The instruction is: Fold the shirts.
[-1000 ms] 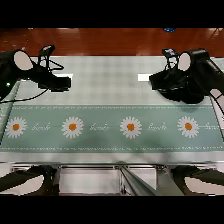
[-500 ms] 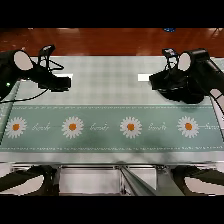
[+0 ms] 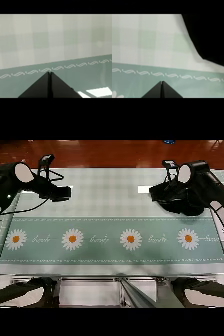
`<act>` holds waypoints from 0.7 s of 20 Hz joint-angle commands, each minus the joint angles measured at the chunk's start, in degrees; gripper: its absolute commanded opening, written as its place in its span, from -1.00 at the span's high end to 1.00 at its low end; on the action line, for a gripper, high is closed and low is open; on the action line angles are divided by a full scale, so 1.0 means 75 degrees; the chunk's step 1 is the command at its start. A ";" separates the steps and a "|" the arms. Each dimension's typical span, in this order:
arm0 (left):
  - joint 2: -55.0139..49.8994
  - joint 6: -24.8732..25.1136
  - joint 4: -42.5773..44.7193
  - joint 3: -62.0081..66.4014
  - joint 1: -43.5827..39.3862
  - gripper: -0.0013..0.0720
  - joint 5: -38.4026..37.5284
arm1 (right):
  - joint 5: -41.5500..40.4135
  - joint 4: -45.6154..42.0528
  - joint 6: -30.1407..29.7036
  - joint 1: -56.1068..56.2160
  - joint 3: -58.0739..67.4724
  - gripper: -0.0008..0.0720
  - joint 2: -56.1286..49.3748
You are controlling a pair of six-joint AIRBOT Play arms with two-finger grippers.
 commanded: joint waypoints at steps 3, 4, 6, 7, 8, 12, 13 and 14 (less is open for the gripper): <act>-0.0047 -0.0006 0.0076 -0.0003 0.0020 0.89 0.1836 | -0.1670 -0.1233 0.0050 0.0006 0.0000 0.29 -0.0003; -0.0070 -0.0003 0.0137 -0.0003 0.0026 0.71 0.2381 | -0.1833 -0.2235 0.0455 0.0006 0.0000 -0.18 0.0015; -0.0192 -0.0012 0.0184 -0.0003 0.0082 -0.42 0.3302 | -0.1591 -0.4491 0.1335 -0.0102 -0.0003 -0.16 0.0041; -0.0256 -0.0012 0.0181 0.0000 0.0163 -0.42 0.3570 | -0.1440 -0.5094 0.1702 -0.0341 -0.0006 -0.16 0.0035; -0.0315 -0.0012 0.0178 -0.0003 0.0265 -0.41 0.3707 | -0.1454 -0.5071 0.1950 -0.0711 -0.0006 -0.16 0.0015; -0.0516 -0.0006 0.0181 -0.0003 0.0452 -0.41 0.3765 | -0.1944 -0.2652 0.1941 -0.2620 -0.0012 -0.15 -0.0627; -0.0571 -0.0003 0.0181 -0.0003 0.0449 -0.41 0.3806 | -0.2194 -0.1874 0.1603 -0.2987 -0.0009 -0.15 -0.0866; -0.0641 -0.0006 0.0181 -0.0003 0.0449 -0.41 0.3891 | -0.2460 -0.1198 0.1253 -0.3238 -0.0009 -0.15 -0.1107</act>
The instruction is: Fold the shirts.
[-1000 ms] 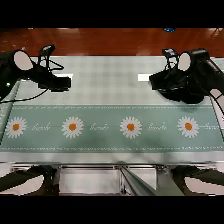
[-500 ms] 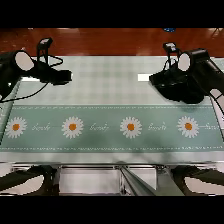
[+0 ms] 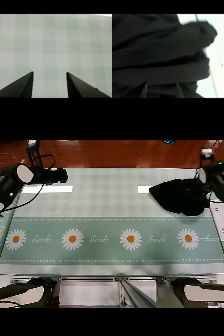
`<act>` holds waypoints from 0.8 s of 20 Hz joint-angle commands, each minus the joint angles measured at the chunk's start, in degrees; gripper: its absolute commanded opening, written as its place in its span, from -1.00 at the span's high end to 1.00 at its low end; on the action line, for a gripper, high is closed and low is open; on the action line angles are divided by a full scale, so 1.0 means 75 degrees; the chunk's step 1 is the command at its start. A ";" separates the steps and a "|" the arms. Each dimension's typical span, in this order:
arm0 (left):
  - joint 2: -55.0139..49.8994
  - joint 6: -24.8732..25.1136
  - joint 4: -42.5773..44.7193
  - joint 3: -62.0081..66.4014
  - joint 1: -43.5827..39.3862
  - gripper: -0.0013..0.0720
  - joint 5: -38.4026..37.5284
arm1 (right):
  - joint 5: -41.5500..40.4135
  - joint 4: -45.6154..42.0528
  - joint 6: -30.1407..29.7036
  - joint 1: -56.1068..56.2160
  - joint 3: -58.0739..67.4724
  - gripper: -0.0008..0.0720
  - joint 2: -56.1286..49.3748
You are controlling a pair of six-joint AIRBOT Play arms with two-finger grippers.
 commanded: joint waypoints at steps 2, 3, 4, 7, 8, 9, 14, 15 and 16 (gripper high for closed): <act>-0.0318 0.0000 0.0006 0.0000 0.0058 -0.41 0.0635 | -0.1122 0.2503 -0.0962 -0.1236 0.0003 -0.15 -0.1020; -0.0388 0.0006 0.0000 0.0000 0.0058 -0.41 0.0679 | -0.1236 0.2617 -0.1096 -0.1239 0.0012 -0.15 -0.1244; -0.0449 0.0003 0.0000 0.0000 0.0058 -0.41 0.0638 | -0.1265 0.2632 -0.1227 -0.1233 0.0035 -0.15 -0.1475; -0.0478 0.0003 -0.0574 0.0009 0.0052 -0.41 0.0294 | -0.1218 0.2798 -0.1501 -0.1052 0.0055 -0.15 -0.2022; -0.0478 0.0006 -0.0979 0.0128 0.0055 -0.41 0.0017 | -0.1189 0.2795 -0.1553 -0.0962 0.0055 -0.12 -0.2078; -0.0478 0.0006 -0.1090 0.0353 0.0061 -0.41 -0.0321 | -0.1142 0.2786 -0.1649 -0.0866 0.0076 0.07 -0.2087; -0.0201 0.0589 -0.1064 0.2017 0.0510 -0.41 -0.2789 | 0.0201 0.2798 -0.2384 -0.0440 0.1582 0.91 -0.1865; 0.0026 0.0697 -0.1064 0.2055 0.0670 -0.41 -0.3185 | 0.0411 0.2798 -0.2524 -0.0353 0.1982 0.91 -0.1708; 0.0268 0.0772 -0.1061 0.1993 0.0831 -0.41 -0.3567 | 0.0516 0.2798 -0.2626 -0.0248 0.2375 0.91 -0.1463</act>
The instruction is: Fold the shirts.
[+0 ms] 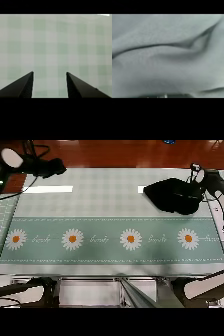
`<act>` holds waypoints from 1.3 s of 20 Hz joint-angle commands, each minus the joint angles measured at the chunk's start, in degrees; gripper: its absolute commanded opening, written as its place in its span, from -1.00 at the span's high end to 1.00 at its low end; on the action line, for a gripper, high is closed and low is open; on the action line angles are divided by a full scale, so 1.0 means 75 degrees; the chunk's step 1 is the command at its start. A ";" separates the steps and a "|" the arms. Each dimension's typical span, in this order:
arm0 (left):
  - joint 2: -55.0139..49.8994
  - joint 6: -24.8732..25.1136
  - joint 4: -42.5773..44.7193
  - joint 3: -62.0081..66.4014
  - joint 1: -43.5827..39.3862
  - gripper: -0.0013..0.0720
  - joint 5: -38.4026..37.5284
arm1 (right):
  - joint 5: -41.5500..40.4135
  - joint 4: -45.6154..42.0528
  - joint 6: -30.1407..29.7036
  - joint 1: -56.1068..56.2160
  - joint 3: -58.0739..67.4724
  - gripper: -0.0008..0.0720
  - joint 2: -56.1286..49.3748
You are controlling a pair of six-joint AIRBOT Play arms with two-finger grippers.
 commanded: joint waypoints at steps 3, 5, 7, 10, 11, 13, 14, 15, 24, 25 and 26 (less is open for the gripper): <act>0.1341 0.0490 -0.0102 -0.0612 0.0641 -0.41 -0.2162 | 0.0574 -0.0035 -0.0460 0.0533 0.1845 0.91 0.1215; 0.2259 0.0635 -0.0230 -0.1944 0.0603 -0.41 -0.2052 | 0.0583 -0.0035 -0.0574 0.0755 0.2352 0.91 0.1862; 0.3159 0.0638 -0.0527 -0.3299 0.0597 -0.41 -0.1912 | 0.0548 -0.0009 -0.0694 0.1035 0.2838 0.91 0.2512; 0.4208 0.0635 -0.0632 -0.4975 0.0597 -0.41 -0.1760 | 0.0361 0.0085 -0.0877 0.1457 0.3620 0.91 0.3229; 0.4427 0.0635 -0.0632 -0.5388 0.0600 -0.41 -0.1757 | 0.0256 0.0085 -0.0930 0.1635 0.3899 0.91 0.3413; 0.4616 0.0612 -0.0635 -0.5901 0.0600 -0.41 -0.1699 | -0.0335 0.0079 -0.1005 0.1993 0.4045 0.91 0.3829; 0.4613 0.0612 -0.0638 -0.5992 0.0600 -0.41 -0.1687 | -0.0650 0.0079 -0.1023 0.2206 0.4045 0.91 0.4051; 0.4610 0.0609 -0.0641 -0.6006 0.0600 -0.41 -0.1626 | -0.0889 0.0082 -0.1023 0.2433 0.4045 0.91 0.4243; 0.4791 0.0836 -0.1329 -0.5948 0.0892 -0.41 0.0140 | 0.0242 0.0239 -0.1445 0.4712 0.3748 0.91 0.4497; 0.4864 0.0836 -0.1332 -0.5948 0.1052 -0.41 0.0312 | 0.0545 0.0431 -0.1445 0.4846 0.3474 0.91 0.4436; 0.4928 0.0836 -0.1349 -0.5948 0.1241 -0.41 0.0379 | 0.0848 0.0662 -0.1443 0.4940 0.3238 0.91 0.4334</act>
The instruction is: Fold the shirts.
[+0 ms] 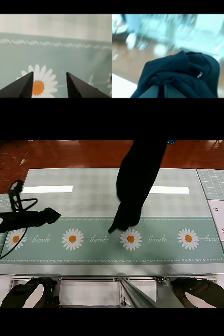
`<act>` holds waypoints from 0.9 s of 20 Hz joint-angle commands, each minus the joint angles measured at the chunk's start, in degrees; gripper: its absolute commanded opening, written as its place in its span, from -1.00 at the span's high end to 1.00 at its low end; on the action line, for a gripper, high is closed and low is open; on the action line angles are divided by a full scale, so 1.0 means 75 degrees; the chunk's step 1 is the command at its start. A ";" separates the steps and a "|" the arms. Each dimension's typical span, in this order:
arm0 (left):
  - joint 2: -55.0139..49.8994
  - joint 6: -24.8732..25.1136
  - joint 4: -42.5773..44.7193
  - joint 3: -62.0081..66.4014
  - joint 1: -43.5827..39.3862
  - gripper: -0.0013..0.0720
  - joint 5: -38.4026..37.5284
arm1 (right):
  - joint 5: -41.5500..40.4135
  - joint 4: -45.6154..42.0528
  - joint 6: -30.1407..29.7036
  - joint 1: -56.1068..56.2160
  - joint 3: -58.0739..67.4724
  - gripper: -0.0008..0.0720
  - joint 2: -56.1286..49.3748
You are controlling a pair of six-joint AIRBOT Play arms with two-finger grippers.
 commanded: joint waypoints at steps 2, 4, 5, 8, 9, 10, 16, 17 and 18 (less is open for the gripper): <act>0.0242 0.0058 -0.0090 -0.0003 0.0659 -0.41 0.0571 | 0.1271 0.0781 -0.0035 0.0632 -0.0988 0.91 -0.0446; 0.0256 0.0064 -0.0090 -0.0006 0.0761 -0.41 0.0446 | 0.1332 0.1122 0.0149 0.0868 -0.1676 0.91 -0.0968; 0.0251 0.0242 -0.0093 -0.0006 0.0758 -0.41 0.0259 | 0.1288 0.1518 0.0157 0.0994 -0.1979 0.91 -0.1288; 0.0251 0.0431 -0.0090 -0.0006 0.0752 -0.41 -0.0195 | 0.1023 0.2022 0.0102 0.1466 -0.2728 0.91 -0.2474; 0.0251 0.0428 -0.0090 -0.0006 0.0752 -0.41 -0.0259 | 0.1026 0.2136 0.0233 0.1542 -0.2821 0.91 -0.2859; 0.0251 0.0428 -0.0096 -0.0006 0.0749 -0.41 -0.0326 | 0.1023 0.2544 0.0291 0.1609 -0.2838 0.91 -0.3226; 0.0248 0.0428 -0.0093 -0.0009 0.0749 -0.41 -0.0455 | 0.0947 0.4424 -0.0437 0.1437 -0.2830 -0.16 -0.4022; 0.0248 0.0428 -0.0093 -0.0009 0.0749 -0.41 -0.0452 | 0.1110 0.4208 -0.0414 0.1154 -0.2801 -0.14 -0.3870; 0.0248 0.0428 -0.0090 -0.0009 0.0749 -0.41 -0.0455 | 0.1361 0.3937 -0.0408 0.0743 -0.2786 -0.14 -0.3614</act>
